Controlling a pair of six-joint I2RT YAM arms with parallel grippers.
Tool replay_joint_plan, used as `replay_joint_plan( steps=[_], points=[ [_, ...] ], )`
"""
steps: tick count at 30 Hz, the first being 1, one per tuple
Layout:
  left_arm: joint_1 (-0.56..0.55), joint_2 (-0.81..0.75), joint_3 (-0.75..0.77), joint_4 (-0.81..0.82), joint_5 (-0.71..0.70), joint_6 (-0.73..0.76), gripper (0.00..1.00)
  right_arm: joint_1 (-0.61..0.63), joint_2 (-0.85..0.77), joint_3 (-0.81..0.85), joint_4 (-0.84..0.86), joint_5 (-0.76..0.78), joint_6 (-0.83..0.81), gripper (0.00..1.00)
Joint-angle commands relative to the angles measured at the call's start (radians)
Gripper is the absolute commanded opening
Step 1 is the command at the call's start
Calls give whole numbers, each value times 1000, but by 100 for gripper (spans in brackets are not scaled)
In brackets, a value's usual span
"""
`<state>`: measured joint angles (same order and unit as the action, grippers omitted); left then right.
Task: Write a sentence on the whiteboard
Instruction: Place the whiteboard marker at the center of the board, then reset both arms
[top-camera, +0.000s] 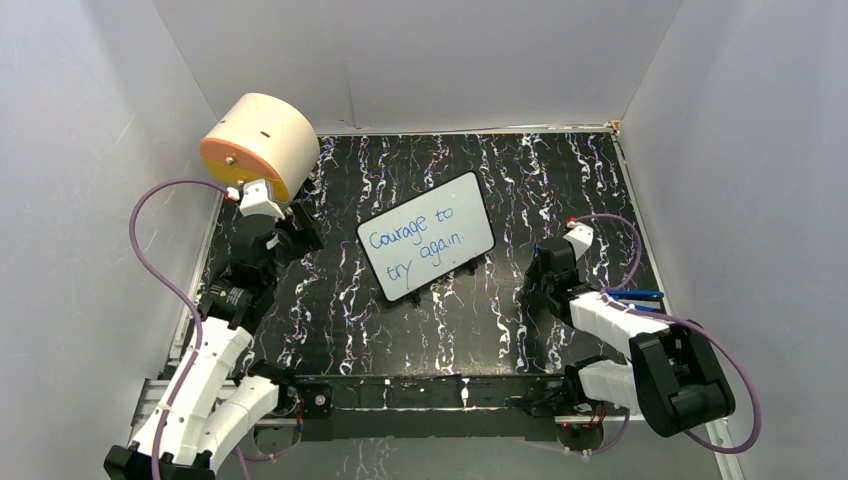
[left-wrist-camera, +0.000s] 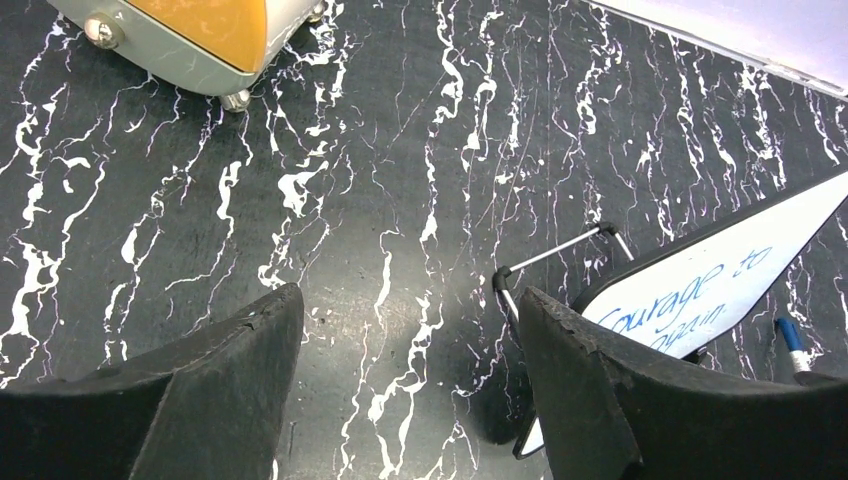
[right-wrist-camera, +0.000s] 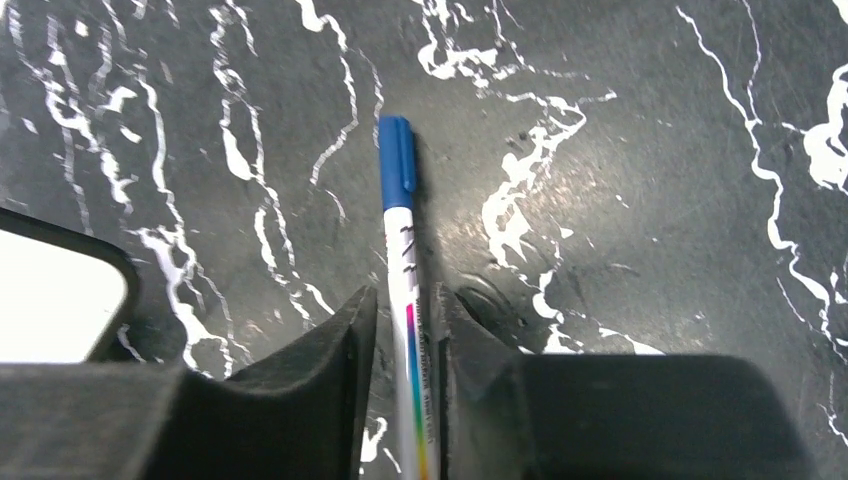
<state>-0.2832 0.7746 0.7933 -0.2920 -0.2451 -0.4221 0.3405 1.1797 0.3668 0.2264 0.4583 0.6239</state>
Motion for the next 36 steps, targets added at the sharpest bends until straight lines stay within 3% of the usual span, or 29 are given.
replay_joint_plan(
  steps=[1, 7, 10, 13, 21, 31, 36],
  points=[
    [4, -30, -1, 31, -5, 30, 76, -5, 4, -16, -12, 16, 52, 39],
    [3, -76, -39, 75, 64, 46, 77, -5, -154, -1, -113, -8, 33, 61],
    [4, -133, -69, 84, 71, 52, 78, -5, -287, 22, -206, -11, 7, 83],
    [4, -193, -98, 85, 66, 58, 79, -5, -426, 60, -323, 1, -21, 98],
    [4, -304, -107, 20, 18, 99, 78, -4, -683, 197, -508, 5, -169, 99],
    [4, -394, -128, 3, 20, 118, 77, -5, -822, 329, -633, -26, -314, 99],
    [3, -472, -146, 28, 43, 120, 77, -5, -879, 316, -626, -48, -363, 99]
  ],
)
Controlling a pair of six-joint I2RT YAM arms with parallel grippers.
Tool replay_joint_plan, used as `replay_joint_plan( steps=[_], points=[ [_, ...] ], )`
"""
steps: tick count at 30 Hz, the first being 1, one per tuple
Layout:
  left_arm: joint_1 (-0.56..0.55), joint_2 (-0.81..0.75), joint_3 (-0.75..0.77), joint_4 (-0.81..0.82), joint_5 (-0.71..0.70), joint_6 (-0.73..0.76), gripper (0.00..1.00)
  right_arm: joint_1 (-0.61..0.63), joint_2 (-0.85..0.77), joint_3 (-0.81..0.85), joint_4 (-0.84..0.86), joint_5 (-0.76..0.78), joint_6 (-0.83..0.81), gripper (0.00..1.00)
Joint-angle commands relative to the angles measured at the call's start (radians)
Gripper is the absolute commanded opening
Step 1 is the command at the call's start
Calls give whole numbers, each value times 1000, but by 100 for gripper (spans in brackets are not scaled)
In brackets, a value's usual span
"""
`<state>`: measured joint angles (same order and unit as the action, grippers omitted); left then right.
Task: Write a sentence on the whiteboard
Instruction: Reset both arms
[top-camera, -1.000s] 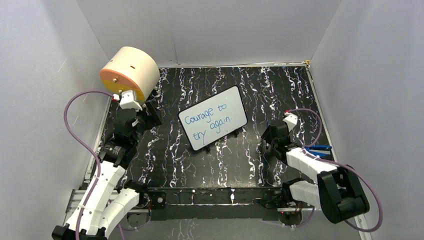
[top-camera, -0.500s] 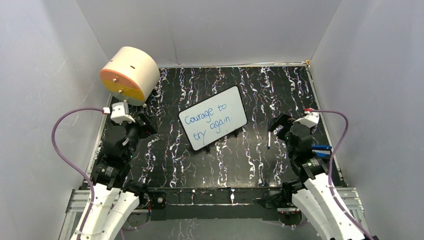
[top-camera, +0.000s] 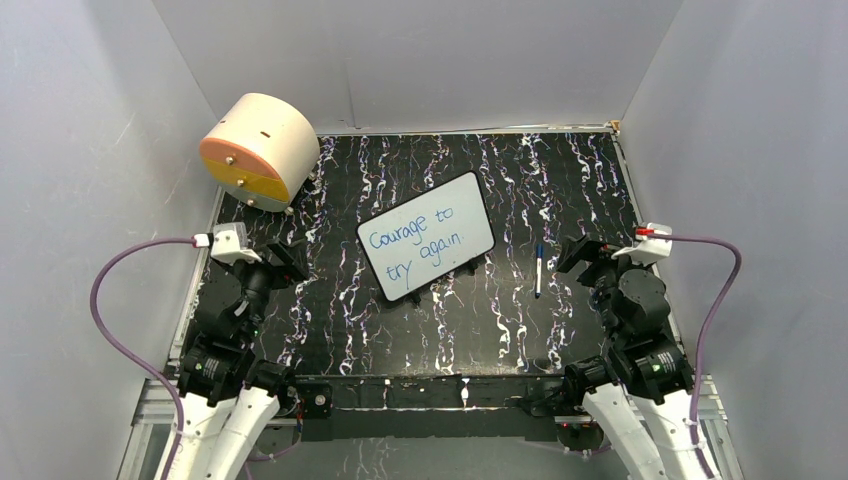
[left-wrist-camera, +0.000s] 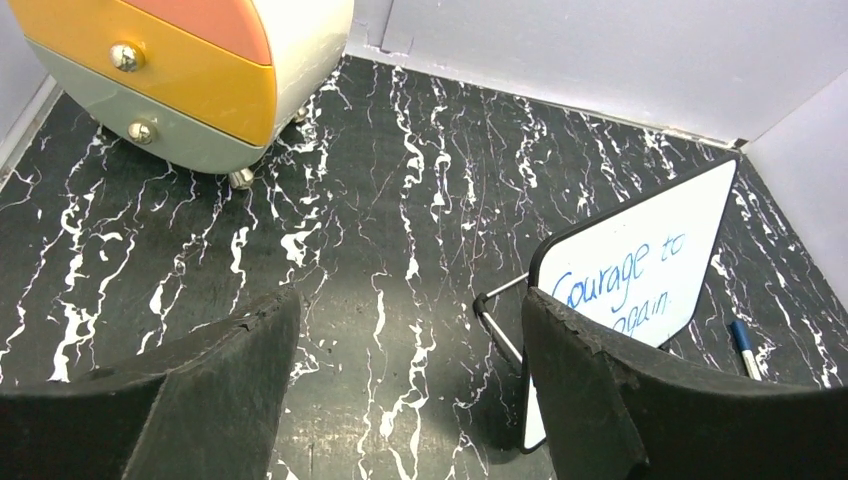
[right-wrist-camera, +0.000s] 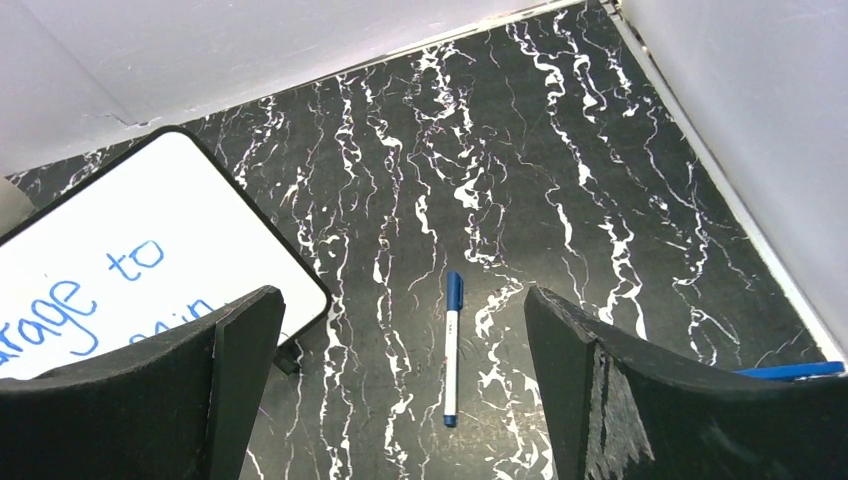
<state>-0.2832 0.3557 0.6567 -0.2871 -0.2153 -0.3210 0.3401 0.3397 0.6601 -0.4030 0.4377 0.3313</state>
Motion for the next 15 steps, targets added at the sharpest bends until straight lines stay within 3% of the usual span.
replay_joint_plan(
  steps=[1, 15],
  points=[
    [4, -69, -15, 25, 5, 19, 77, -4, -48, 18, 7, -39, -73, 99],
    [4, -122, -28, 43, 0, 6, 77, -5, -79, 13, 9, -56, -105, 99]
  ],
)
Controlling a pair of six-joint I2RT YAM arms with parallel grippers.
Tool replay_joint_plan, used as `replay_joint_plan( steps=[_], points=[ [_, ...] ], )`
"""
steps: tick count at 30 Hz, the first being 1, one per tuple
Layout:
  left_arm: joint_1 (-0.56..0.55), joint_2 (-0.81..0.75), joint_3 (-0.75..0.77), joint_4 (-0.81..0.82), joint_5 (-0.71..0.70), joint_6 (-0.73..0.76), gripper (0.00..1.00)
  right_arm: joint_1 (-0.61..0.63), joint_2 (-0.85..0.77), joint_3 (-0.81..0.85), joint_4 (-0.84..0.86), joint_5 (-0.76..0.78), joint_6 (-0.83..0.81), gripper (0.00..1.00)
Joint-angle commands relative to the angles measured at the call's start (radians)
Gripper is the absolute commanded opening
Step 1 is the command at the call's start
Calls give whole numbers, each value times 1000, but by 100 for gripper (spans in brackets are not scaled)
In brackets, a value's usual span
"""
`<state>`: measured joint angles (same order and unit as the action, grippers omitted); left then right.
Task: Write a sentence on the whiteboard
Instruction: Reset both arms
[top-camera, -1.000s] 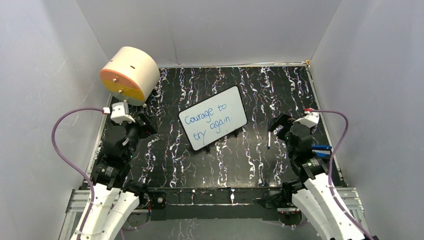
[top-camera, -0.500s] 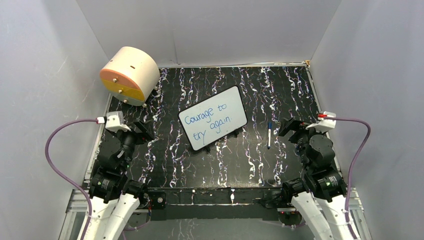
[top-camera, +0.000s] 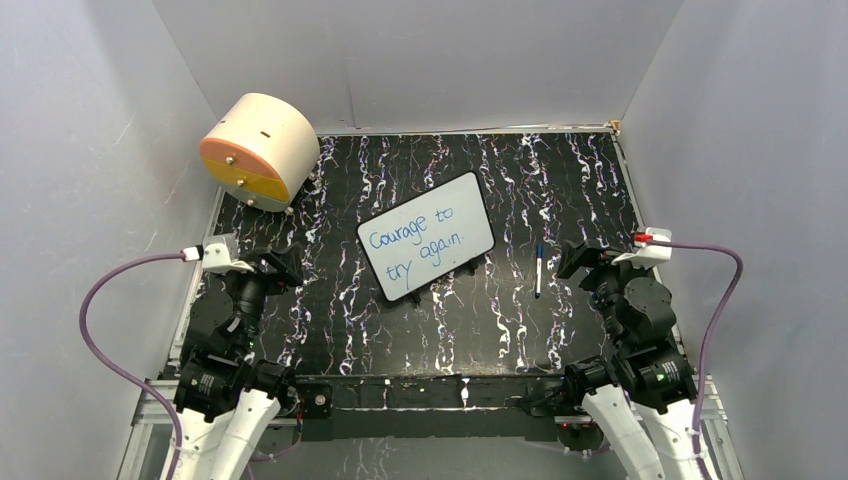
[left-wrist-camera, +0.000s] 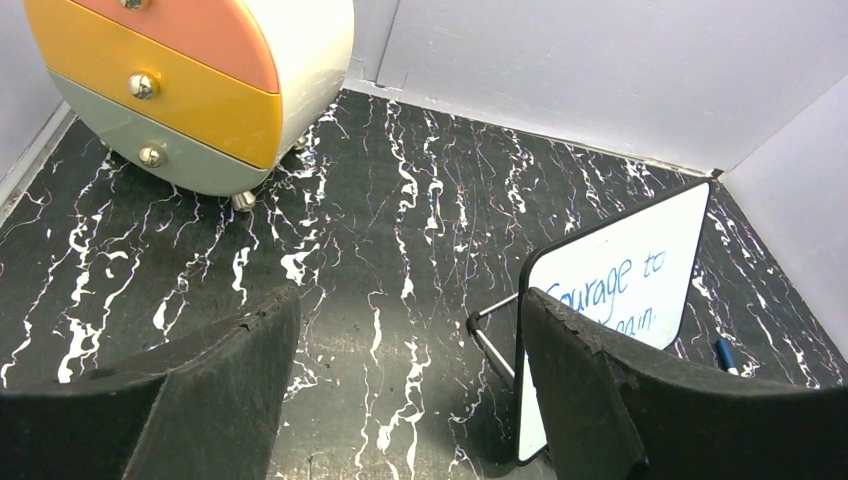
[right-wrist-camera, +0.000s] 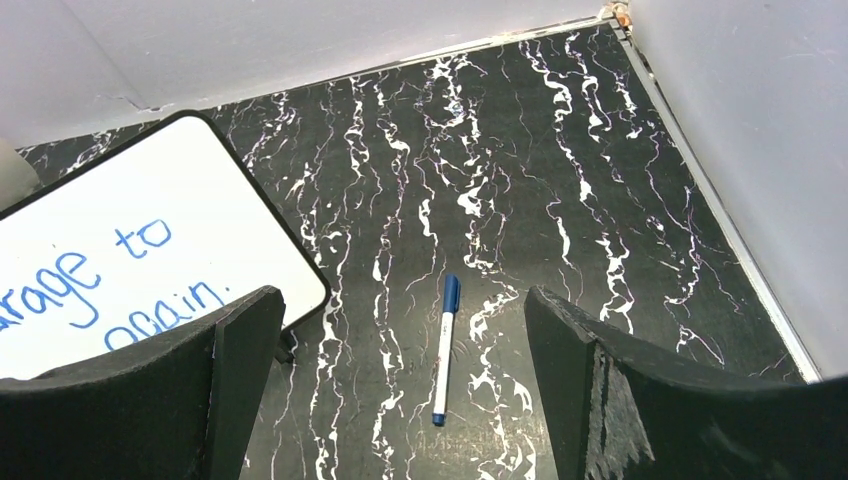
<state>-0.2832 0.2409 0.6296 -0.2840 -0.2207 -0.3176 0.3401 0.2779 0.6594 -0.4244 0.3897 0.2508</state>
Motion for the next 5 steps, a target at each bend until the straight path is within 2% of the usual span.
replay_joint_plan(
  steps=[1, 5],
  points=[
    [3, -9, -1, 41, 5, 1, 77, -6, -16, 14, 29, -8, -25, 99],
    [3, -13, -3, 39, 10, -3, 77, -4, -16, 13, 25, -15, -24, 99]
  ],
)
